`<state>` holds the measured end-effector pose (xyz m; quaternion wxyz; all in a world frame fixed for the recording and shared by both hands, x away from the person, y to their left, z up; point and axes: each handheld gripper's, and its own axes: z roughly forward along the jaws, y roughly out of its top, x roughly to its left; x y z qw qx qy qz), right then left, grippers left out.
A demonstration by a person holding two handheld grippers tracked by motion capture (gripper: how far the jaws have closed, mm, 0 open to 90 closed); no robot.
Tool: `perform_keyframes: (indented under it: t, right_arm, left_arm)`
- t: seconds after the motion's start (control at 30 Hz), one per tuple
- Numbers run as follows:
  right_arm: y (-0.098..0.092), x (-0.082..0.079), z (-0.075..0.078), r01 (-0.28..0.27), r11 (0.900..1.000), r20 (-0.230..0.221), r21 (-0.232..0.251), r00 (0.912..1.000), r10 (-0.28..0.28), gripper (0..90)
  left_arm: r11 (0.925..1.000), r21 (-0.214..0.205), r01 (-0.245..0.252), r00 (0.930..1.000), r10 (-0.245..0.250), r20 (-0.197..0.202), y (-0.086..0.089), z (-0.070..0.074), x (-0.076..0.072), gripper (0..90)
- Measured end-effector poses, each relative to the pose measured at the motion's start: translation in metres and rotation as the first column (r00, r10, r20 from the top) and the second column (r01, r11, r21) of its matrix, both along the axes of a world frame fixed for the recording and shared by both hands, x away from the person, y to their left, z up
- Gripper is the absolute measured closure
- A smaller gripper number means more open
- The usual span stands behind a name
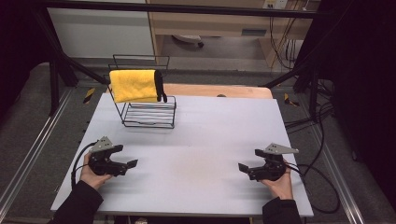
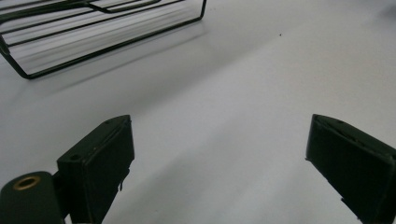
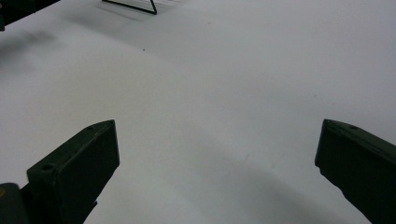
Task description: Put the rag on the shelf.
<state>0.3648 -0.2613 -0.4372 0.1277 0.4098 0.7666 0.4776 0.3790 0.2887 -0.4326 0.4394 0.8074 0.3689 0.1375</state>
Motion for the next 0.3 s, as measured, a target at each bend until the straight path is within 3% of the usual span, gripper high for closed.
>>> perform_keyframes:
  t: [0.3]
  right_arm:
    - [-0.0064,-0.0056,-0.0051,0.005,0.9999,-0.013,-0.014,0.9999,-0.005,0.4]
  left_arm:
    - [1.0000,0.004,0.004,1.0000,-0.004,-0.001,-0.0001,-0.0047,-0.0019,7.9]
